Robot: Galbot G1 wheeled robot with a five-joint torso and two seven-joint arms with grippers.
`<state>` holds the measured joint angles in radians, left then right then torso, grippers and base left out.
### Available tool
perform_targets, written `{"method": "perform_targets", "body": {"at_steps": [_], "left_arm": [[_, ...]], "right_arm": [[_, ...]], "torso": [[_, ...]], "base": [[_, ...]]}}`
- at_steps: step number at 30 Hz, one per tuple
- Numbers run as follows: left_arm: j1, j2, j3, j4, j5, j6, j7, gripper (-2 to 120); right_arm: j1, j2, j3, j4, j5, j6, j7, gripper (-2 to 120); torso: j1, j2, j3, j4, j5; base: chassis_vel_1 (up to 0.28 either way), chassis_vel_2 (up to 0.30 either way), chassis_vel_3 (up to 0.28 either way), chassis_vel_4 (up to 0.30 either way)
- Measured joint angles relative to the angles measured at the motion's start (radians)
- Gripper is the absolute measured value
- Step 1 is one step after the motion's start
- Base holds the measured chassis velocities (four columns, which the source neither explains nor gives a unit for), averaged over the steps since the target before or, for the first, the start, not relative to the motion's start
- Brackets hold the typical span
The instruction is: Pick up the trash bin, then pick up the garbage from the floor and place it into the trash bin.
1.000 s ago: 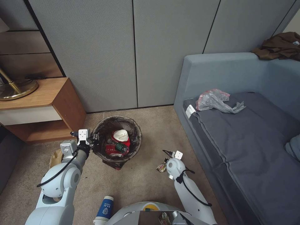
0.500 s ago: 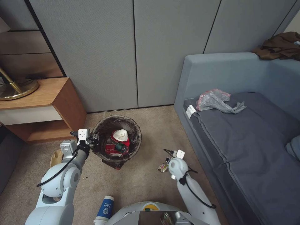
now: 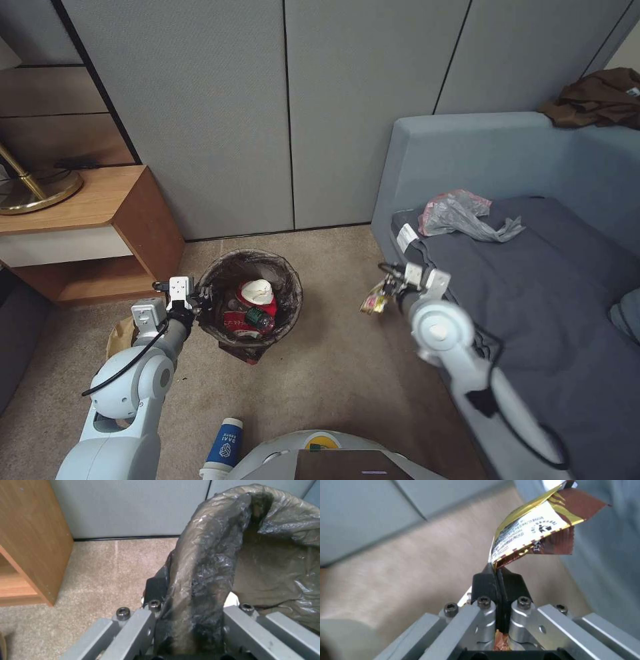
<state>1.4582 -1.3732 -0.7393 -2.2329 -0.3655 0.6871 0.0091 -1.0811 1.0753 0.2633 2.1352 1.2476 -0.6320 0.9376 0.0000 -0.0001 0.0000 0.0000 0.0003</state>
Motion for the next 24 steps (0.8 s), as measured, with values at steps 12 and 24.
{"method": "perform_targets", "body": {"at_steps": [12, 24], "left_arm": [[0.002, -0.010, 0.005, -0.012, -0.006, 0.032, -0.006, 5], [-0.001, -0.022, -0.003, -0.001, 0.008, 0.031, 0.006, 5]], "right_arm": [[0.335, -0.217, -0.109, 0.143, 0.326, -0.037, 0.012, 0], [0.977, -0.088, -0.623, -0.015, 0.588, -0.106, -0.059, 0]], "torso": [[0.000, 0.000, 0.000, 0.0002, 0.0000], [0.000, 0.000, 0.000, -0.0001, -0.0007]], "base": [[0.000, 0.000, 0.000, 0.000], [0.000, 0.000, 0.000, 0.000]]}}
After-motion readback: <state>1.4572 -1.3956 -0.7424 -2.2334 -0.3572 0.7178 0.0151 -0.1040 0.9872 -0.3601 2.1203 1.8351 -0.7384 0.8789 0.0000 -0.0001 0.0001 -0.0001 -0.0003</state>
